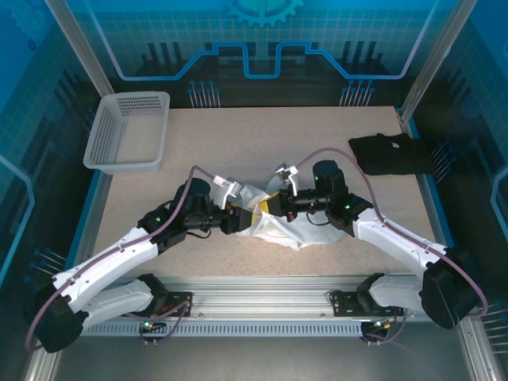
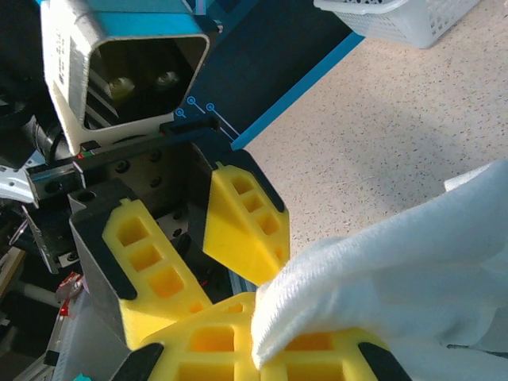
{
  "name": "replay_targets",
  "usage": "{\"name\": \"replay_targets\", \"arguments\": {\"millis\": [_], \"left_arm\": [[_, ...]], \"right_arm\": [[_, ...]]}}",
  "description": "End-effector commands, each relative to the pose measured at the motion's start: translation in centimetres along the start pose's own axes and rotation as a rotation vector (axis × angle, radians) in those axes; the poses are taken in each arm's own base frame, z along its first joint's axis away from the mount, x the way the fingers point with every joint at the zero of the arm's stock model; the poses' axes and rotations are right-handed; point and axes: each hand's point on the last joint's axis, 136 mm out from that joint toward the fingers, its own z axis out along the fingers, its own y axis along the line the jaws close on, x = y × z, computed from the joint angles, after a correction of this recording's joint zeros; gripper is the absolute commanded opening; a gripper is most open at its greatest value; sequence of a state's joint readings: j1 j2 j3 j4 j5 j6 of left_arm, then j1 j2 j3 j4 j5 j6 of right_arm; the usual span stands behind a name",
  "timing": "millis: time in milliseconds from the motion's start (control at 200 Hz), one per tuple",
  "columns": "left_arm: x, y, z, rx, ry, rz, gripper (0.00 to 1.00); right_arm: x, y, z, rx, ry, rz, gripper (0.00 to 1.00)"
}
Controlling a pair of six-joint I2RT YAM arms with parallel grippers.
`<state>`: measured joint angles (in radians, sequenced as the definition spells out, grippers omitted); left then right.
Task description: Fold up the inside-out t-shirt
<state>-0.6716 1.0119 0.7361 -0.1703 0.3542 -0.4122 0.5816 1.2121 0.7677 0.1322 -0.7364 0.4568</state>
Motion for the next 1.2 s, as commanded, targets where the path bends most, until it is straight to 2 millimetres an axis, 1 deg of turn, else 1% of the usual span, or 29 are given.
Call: {"name": "replay_targets", "arguments": {"millis": [0,155,285,390,435,560,635,800,855,920,975,980,995,1040,1095,1130,1195], "left_arm": [[-0.9,-1.2,0.3,0.055,-0.012,0.056,0.41],[-0.6,-0.6,1.0,0.037,0.007,0.056,0.41],[-0.7,-0.1,1.3,0.014,0.003,0.053,0.46],[-1.0,-0.1,1.4,0.016,-0.004,0.053,0.43],[-1.1,-0.2,1.5,0.017,-0.008,0.053,0.4],[-1.3,-0.2,1.4,0.018,-0.015,0.056,0.25],[-1.4,-0.3,1.3,0.018,-0.017,0.056,0.18],[-1.3,-0.4,0.8,0.014,-0.025,0.065,0.0],[-1.5,-0.8,0.4,0.024,-0.031,0.07,0.0],[-1.8,-1.5,-0.1,0.045,-0.042,0.075,0.0],[-2.1,-2.2,-0.7,0.063,-0.053,0.065,0.0],[-2.2,-2.3,-0.8,0.065,-0.054,0.064,0.0],[-2.3,-2.6,-0.9,0.073,-0.057,0.06,0.0],[-2.9,-3.5,-1.5,0.1,-0.07,0.043,0.0],[-3.7,-4.6,-1.8,0.123,-0.088,0.008,0.0],[-4.4,-5.6,-2.0,0.145,-0.101,-0.003,0.0],[-5.4,-7.5,-1.7,0.178,-0.12,-0.012,0.0]], "right_arm": [[-1.6,1.0,-0.6,-0.007,-0.044,-0.033,0.0],[-1.7,1.0,-0.7,-0.006,-0.048,-0.034,0.0],[-1.5,1.0,-0.7,-0.008,-0.045,-0.031,0.0],[-1.5,1.1,-0.7,-0.009,-0.046,-0.033,0.0],[-1.5,1.1,-0.7,-0.008,-0.046,-0.032,0.0],[-1.3,0.8,-0.7,0.001,-0.044,-0.029,0.0],[-1.3,0.8,-0.8,0.005,-0.046,-0.029,0.0],[-1.5,0.8,-0.9,0.011,-0.05,-0.033,0.0],[-1.5,0.6,-1.0,0.027,-0.044,-0.031,0.0],[-1.4,-0.2,-1.3,0.097,-0.023,-0.018,0.0],[-1.1,-2.0,-1.9,0.227,0.011,0.0,0.01],[-0.9,-2.4,-2.0,0.246,0.019,0.007,0.02],[-1.4,-2.6,-2.3,0.282,0.017,0.005,0.03],[-1.0,-4.4,-3.4,0.42,0.055,0.03,0.08],[-0.7,-6.6,-5.1,0.598,0.093,0.057,0.15],[-0.5,-7.5,-6.2,0.684,0.113,0.059,0.2],[-0.7,-8.1,-7.8,0.783,0.107,0.04,0.28]]}}
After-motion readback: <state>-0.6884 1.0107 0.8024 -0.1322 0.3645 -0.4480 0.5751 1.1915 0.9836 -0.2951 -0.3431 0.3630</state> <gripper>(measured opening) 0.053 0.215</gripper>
